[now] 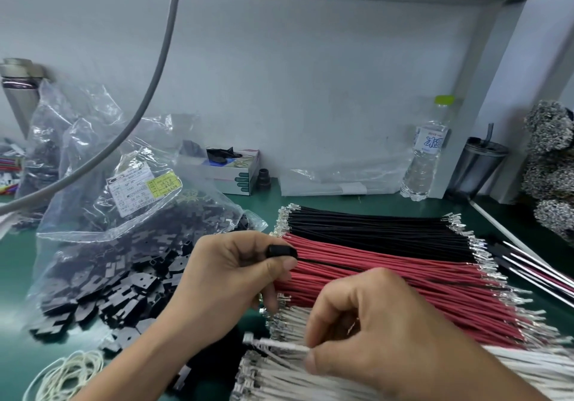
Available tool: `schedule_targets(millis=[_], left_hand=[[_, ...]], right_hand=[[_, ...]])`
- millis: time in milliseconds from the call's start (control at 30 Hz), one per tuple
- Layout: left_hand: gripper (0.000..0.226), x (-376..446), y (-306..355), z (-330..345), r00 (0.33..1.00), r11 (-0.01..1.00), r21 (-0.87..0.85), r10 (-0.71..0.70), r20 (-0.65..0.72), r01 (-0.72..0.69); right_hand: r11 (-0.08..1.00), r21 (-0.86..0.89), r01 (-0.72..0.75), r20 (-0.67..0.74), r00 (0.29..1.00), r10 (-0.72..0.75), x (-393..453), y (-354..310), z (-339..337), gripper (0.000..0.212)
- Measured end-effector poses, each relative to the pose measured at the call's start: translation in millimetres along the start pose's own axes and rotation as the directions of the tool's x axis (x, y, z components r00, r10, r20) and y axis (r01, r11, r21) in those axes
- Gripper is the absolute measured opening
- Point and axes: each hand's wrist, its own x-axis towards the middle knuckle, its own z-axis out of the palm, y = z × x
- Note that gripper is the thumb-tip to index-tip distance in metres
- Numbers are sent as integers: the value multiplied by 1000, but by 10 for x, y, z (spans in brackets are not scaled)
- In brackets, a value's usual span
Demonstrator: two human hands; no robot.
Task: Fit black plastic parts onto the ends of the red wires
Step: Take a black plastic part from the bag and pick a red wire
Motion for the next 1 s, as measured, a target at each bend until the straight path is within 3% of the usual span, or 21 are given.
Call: schedule_targets(millis=[67,133,233,300,500,767,1000], left_hand=[[14,9,-10,-7,1000,1000,-25,-9,6,9],[16,13,-10,-13,1000,999,-48,-12,6,12],[24,12,7,-14,1000,996,-83,-16,0,16],[23,15,5,-10,1000,995,-94,-15,5,15],[17,-11,-8,21,999,993,-119,-1,40,6],[22,-10,-1,20,1000,987,-161,-1,27,6],[19,-19,-1,35,999,988,-153,-2,42,8]], right_hand=[[990,138,19,-13,1000,-18,3,8,-86,17],[977,193,89,-147,987,-61,21,70,-144,19],[986,-18,167,-485,861,-155,53,213,-135,17],[980,-96,173,-569,798,-197,61,247,-82,10],[966,-193,171,-635,728,-256,60,292,17,4],[936,-293,193,-639,689,-342,54,298,43,14],[914,-329,238,-622,674,-399,79,319,76,7]])
